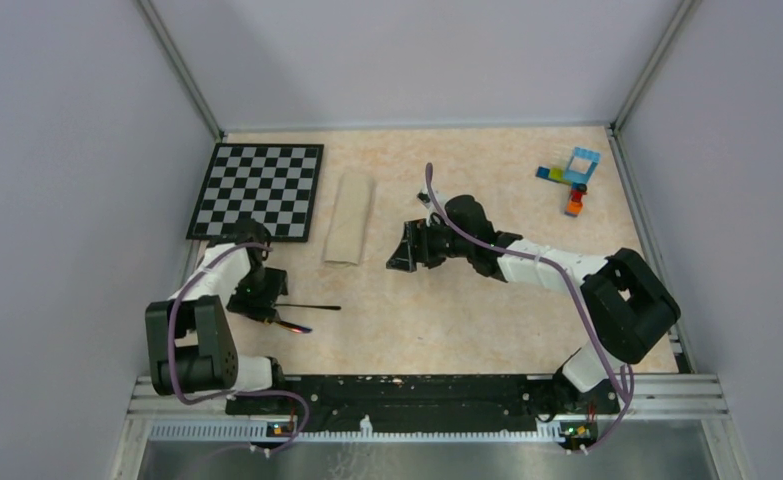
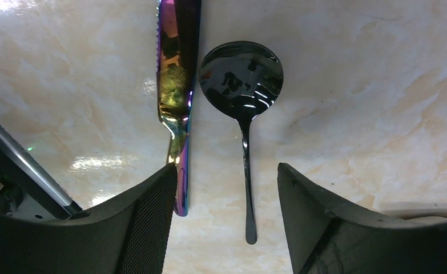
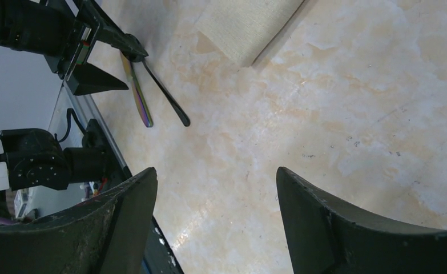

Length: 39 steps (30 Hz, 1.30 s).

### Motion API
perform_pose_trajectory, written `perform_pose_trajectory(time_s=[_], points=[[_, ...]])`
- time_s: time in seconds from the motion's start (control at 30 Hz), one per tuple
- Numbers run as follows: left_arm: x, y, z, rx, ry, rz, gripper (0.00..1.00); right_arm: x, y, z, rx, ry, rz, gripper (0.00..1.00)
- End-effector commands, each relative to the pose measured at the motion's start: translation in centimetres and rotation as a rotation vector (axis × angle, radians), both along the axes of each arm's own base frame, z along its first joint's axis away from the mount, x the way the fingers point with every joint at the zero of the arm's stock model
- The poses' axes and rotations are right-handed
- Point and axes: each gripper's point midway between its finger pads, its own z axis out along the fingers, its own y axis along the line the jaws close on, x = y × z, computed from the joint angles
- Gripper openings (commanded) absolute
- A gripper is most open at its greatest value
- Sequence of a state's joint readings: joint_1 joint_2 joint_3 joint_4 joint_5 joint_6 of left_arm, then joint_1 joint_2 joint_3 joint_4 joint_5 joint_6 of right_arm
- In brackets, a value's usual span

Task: Fold the napkin into a case and place the utensils inside
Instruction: Pick up the spoon from the center of the board.

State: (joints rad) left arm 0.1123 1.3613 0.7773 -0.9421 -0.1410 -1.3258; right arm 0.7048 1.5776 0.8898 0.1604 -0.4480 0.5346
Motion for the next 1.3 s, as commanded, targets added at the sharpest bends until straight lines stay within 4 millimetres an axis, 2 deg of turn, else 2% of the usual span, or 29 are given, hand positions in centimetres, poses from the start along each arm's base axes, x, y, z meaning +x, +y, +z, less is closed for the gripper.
perform_pose_trajectory(time_s=[0.0, 0.17, 0.3, 0.43, 0.7, 0.83, 0.97, 1.07, 1.17, 1.27], points=[[1.9, -0.2, -0.2, -0.023, -0.045, 0.049, 0.68, 0.8, 0.2, 2.0, 0.036, -0.072, -0.008, 0.75], [1.8, -0.6, -1.7, -0.048, -0.014, 0.066, 0.58, 1.0, 0.2, 1.4, 0.02, -0.069, -0.011, 0.75], [1.8, -0.4, -2.5, -0.036, -0.002, 0.071, 0.52, 1.3, 0.0, 0.8, -0.001, -0.069, -0.021, 0.75], [1.7, 0.5, -3.0, 0.006, 0.045, 0.064, 0.4, 1.5, 0.0, 0.5, -0.008, -0.07, -0.024, 0.74], [1.5, 1.2, -2.5, 0.046, 0.025, 0.033, 0.1, 2.2, -0.7, -0.1, -0.019, -0.07, -0.054, 0.74], [2.1, 1.4, -1.6, 0.058, -0.01, -0.004, 0.0, 2.6, -1.0, -0.5, -0.021, -0.066, -0.068, 0.74], [3.6, 2.0, 0.6, 0.094, -0.093, -0.092, 0.0, 2.8, -1.2, -1.2, -0.035, -0.069, -0.068, 0.74], [5.7, 1.9, 3.3, 0.114, -0.204, -0.231, 0.0, 3.1, -1.4, -1.7, -0.048, -0.073, -0.068, 0.74], [8.8, -0.2, 7.4, 0.156, -0.403, -0.516, 0.0, 3.2, -1.3, -2.0, -0.044, -0.081, -0.053, 0.74], [10.8, -5.4, 12.3, 0.234, -0.645, -0.868, 0.0, 2.9, -0.8, -1.1, -0.004, -0.105, -0.019, 0.74]])
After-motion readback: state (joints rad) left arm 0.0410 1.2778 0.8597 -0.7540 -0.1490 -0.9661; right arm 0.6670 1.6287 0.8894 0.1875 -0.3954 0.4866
